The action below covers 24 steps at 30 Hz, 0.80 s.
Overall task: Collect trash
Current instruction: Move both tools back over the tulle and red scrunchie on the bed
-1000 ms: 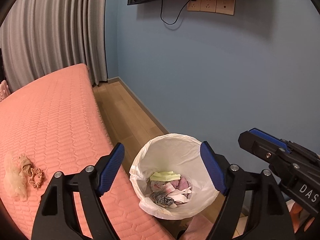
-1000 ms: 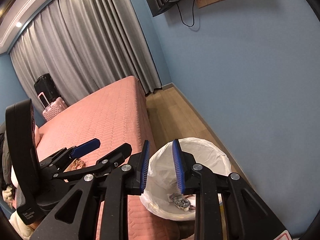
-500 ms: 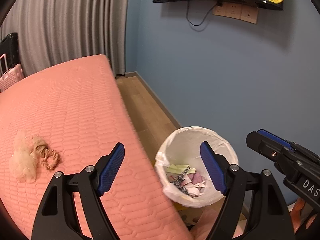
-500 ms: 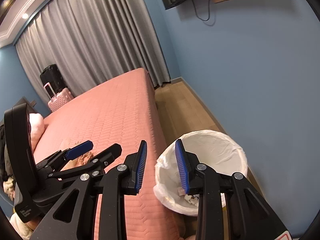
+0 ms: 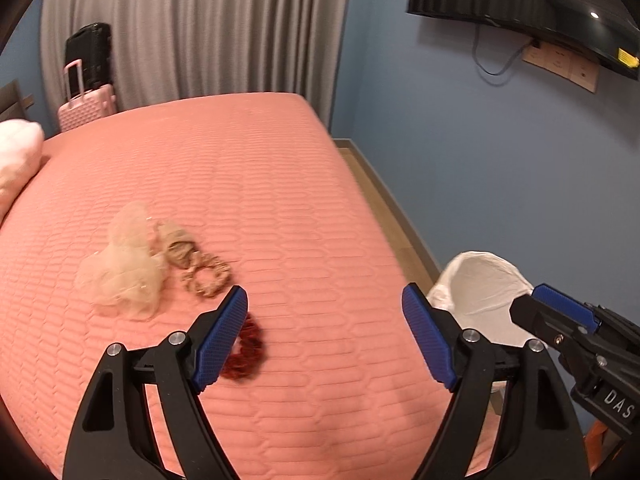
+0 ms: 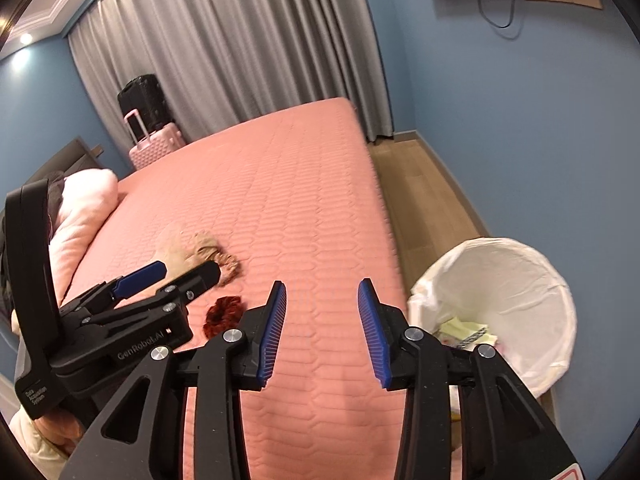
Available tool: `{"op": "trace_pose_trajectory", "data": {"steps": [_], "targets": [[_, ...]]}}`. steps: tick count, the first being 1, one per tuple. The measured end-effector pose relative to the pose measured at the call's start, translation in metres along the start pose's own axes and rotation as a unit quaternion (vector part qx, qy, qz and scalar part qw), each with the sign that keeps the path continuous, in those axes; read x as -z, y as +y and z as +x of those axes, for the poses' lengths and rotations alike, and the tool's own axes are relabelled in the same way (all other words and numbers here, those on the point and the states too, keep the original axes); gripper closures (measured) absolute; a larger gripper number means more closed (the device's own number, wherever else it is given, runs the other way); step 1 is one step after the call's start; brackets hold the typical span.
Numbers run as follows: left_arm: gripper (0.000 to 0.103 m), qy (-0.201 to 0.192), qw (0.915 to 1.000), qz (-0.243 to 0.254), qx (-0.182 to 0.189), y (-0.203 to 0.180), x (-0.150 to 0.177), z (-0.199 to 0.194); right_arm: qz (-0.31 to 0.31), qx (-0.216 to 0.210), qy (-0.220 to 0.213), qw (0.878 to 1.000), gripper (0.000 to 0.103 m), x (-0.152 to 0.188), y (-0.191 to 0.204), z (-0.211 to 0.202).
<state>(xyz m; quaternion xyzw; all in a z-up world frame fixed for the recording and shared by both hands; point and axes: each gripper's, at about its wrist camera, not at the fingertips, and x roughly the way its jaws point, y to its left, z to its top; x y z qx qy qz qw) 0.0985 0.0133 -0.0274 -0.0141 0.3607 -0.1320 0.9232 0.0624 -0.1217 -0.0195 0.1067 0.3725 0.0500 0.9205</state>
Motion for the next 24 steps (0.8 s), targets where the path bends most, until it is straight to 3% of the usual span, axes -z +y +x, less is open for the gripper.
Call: {"op": "trace_pose_trajectory", "data": {"steps": [9,11,24], "targets": [[0.018,0.003,0.9969,-0.057,-0.055,0.077,0.016,-0.005,-0.035,-0.026,0.033,0.999,0.055,0.011,0.057,0.043],[0.012,0.004,0.9954,-0.067,-0.069,0.09,0.018,-0.005,-0.038,-0.032,0.045,0.998,0.055,0.013,0.067,0.057],[0.012,0.022,0.9856,-0.104,-0.131,0.18,0.027,0.024,-0.052,-0.045,0.113,0.991,0.055,0.026,0.106,0.158]]}}
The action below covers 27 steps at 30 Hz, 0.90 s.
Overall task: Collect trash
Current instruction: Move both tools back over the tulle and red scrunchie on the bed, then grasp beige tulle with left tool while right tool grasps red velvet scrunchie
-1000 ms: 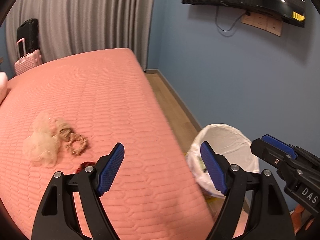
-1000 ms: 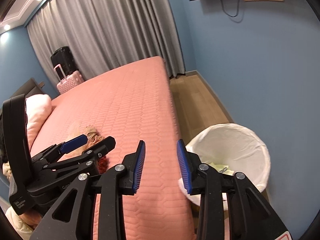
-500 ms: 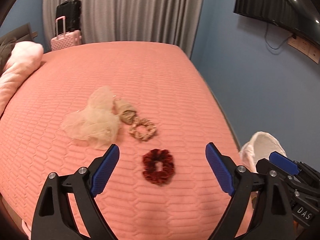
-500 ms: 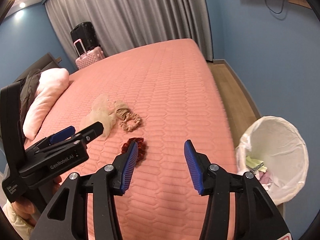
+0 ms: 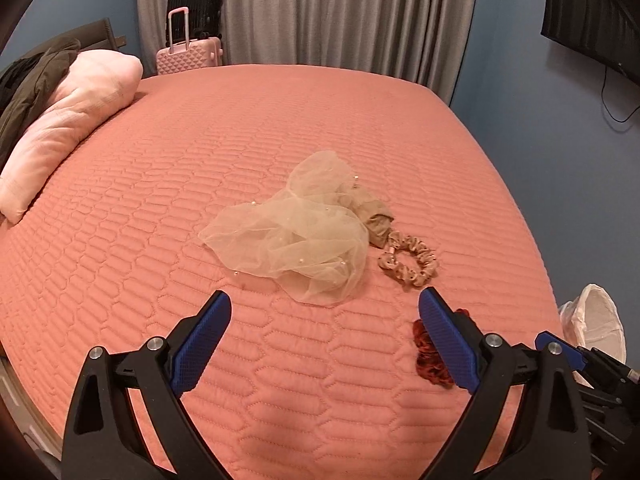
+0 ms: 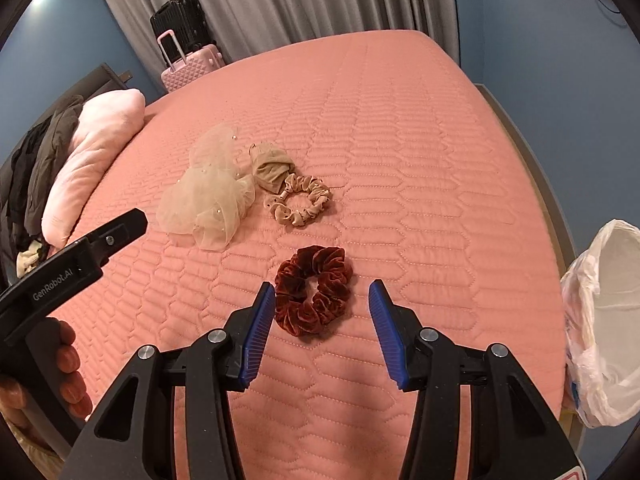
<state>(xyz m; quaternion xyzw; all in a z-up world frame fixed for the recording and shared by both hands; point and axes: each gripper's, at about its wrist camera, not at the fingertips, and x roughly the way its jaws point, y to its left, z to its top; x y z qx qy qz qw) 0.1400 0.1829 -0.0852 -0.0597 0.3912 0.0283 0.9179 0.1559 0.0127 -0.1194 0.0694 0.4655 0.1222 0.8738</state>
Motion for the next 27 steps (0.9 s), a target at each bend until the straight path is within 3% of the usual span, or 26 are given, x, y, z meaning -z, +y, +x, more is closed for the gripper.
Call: {"op": "trace_pose_trajectory", "data": {"steps": [13,19,21,27], "targets": [[0.009,0.023,0.9996,-0.014,0.0,0.018,-0.03,0.078,0.028,0.018,0.06,0.998,0.055,-0.009,-0.01,0.08],[0.009,0.036,0.9993,-0.012,0.002,0.017,-0.035,0.109,0.02,0.019,0.068,0.997,0.066,-0.01,-0.005,0.094],[0.009,0.043,0.999,-0.014,0.004,0.019,-0.035,0.118,0.015,0.017,0.071,0.997,0.076,-0.011,-0.002,0.096],[0.01,0.055,0.9981,-0.022,0.015,0.021,-0.03,0.134,0.011,0.018,0.069,0.997,0.08,-0.009,0.003,0.099]]}}
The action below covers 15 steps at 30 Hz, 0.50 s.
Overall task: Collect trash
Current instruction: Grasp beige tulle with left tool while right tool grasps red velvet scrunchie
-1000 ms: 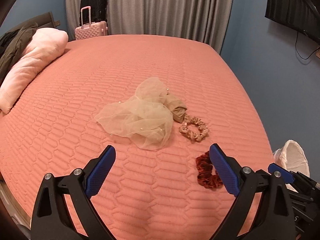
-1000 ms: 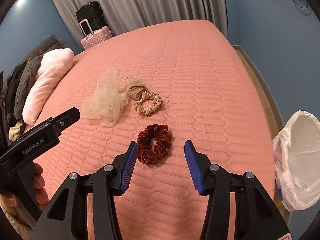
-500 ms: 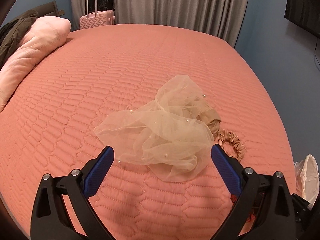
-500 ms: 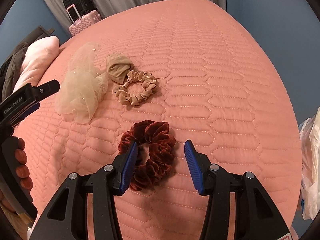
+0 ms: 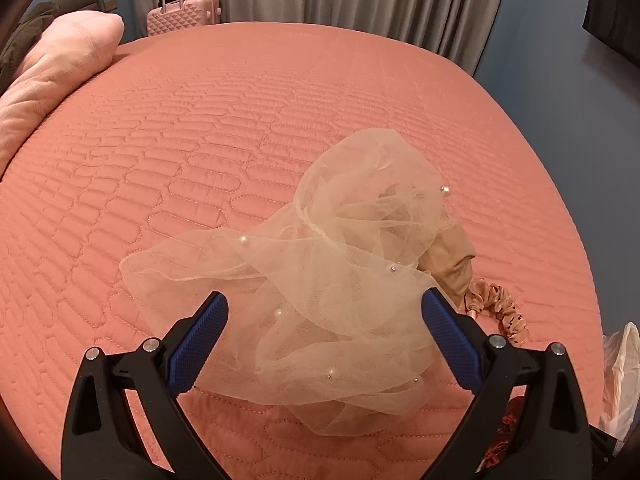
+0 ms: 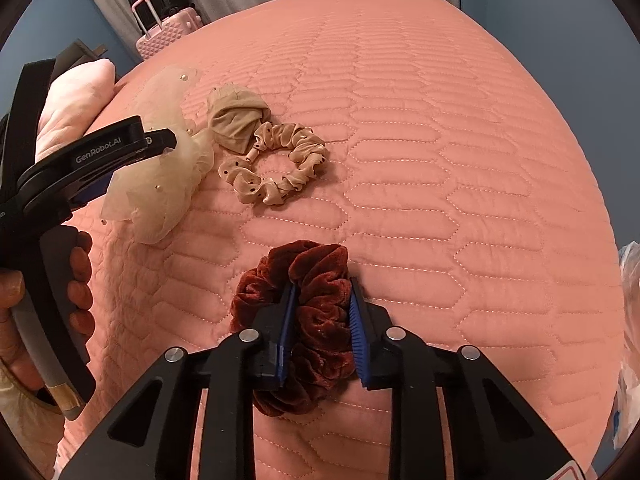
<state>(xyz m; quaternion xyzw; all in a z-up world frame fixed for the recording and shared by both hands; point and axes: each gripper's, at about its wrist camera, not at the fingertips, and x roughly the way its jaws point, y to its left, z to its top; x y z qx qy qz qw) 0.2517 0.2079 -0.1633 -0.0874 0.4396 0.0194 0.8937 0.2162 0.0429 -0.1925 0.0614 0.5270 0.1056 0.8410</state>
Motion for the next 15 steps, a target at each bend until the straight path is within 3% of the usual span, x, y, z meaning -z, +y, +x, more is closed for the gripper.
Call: {"op": "trace_pose_trajectory", "data": {"steps": [5,8,11,15], "targets": [[0.032,0.02,0.9994,-0.021,0.022,0.007,0.004,0.01,0.006,-0.004,-0.002,1.0,0.083,0.002,-0.001,-0.003],[0.063,0.027,0.9987,-0.028,0.032,0.009,0.01,0.01,0.006,-0.006,-0.004,1.0,0.085,0.002,0.001,-0.006],[0.083,0.027,0.9986,-0.026,0.037,0.008,0.014,0.001,0.004,-0.008,-0.012,1.0,0.086,0.002,0.004,-0.016],[0.092,0.009,0.9988,-0.022,0.044,0.0,0.014,-0.024,0.002,-0.014,-0.028,1.0,0.086,0.001,0.009,-0.037]]}}
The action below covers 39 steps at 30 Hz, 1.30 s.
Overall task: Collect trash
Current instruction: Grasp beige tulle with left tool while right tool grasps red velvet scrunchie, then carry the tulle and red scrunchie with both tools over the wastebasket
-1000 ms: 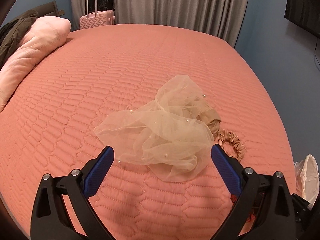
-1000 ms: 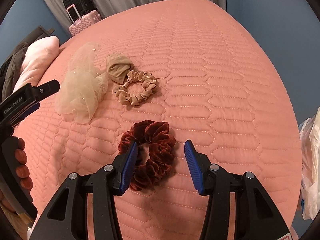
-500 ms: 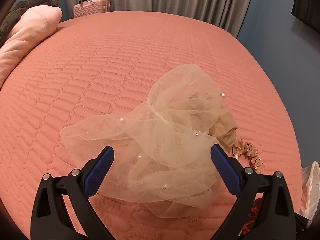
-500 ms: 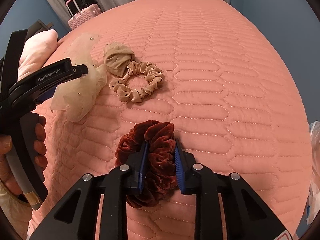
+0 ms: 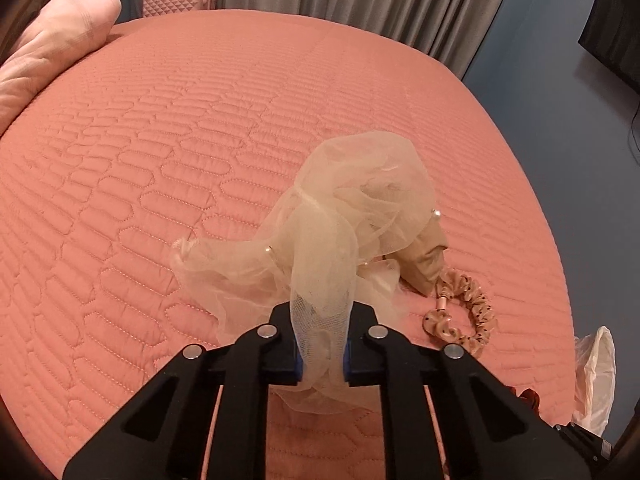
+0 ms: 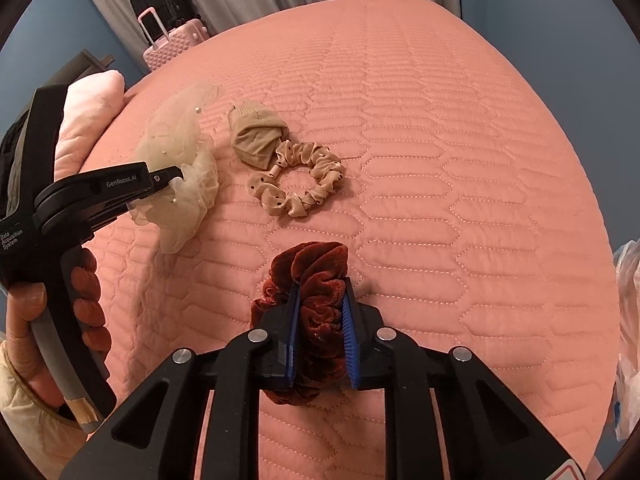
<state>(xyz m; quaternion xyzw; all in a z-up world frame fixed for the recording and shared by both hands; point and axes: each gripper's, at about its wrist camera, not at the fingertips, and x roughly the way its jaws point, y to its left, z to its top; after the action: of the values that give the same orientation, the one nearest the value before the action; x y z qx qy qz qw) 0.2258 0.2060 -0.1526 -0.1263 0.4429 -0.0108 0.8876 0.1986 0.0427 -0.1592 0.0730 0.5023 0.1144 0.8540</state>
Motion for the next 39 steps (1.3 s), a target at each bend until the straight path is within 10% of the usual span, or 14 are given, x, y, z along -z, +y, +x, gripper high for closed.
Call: {"op": "trace_pose_trajectory", "data": {"steps": [15,39], "targets": [[0.093,-0.092,0.9907,0.077,0.064,-0.097,-0.02,-0.132,-0.006,-0.025,-0.141,0.99,0.086,-0.028,0.005,-0.149],[0.092,-0.152,0.9386,0.228,0.21,-0.273,0.013,-0.242,0.038,0.064,-0.33,0.941,0.086,-0.001,-0.118,-0.372]]}}
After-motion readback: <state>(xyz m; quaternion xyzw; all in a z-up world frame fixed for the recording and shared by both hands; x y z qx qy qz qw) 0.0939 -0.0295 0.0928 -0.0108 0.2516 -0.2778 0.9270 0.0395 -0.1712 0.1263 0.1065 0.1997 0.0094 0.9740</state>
